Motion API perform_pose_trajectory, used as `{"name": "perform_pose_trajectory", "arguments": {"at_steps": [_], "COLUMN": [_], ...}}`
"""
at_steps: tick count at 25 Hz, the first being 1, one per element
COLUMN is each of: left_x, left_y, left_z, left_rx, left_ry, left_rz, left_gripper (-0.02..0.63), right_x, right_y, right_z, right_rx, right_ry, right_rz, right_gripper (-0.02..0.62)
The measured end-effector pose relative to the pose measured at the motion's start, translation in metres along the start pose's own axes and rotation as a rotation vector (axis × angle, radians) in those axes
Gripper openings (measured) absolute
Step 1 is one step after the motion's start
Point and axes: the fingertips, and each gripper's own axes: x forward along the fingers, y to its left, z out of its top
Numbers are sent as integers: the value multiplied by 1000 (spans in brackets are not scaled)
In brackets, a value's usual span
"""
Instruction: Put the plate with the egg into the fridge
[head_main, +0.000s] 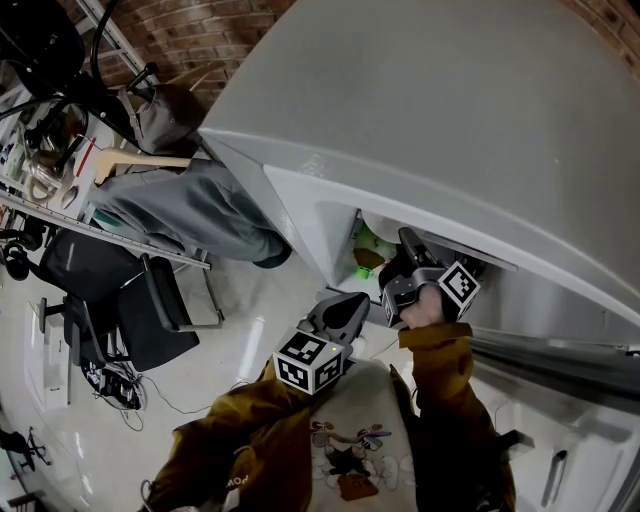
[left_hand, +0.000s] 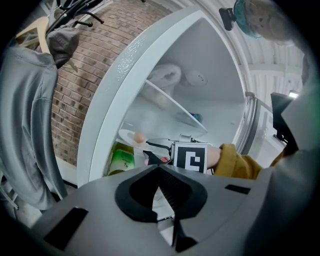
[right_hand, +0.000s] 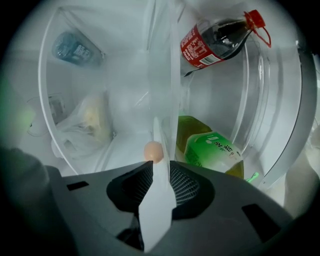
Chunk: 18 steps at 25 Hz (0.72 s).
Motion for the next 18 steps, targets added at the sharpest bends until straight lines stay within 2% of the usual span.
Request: {"name": "perform_pose_trajectory", "arguments": {"at_steps": [5,18], "left_x": [-2,-5], "left_y": [1,-1], "left_z": [0,-1], "left_rx": [-3,-8], "left_ry": [-4,-7], "left_rz": [1,-13], "left_gripper": [6,6], "right_x": [0,-11], "right_y": [-1,-5], "right_z": [0,-14], "right_rx": [1,2], "right_ry": [1,29], "right_rz": [-9,-8], "right_gripper": [137,141]}}
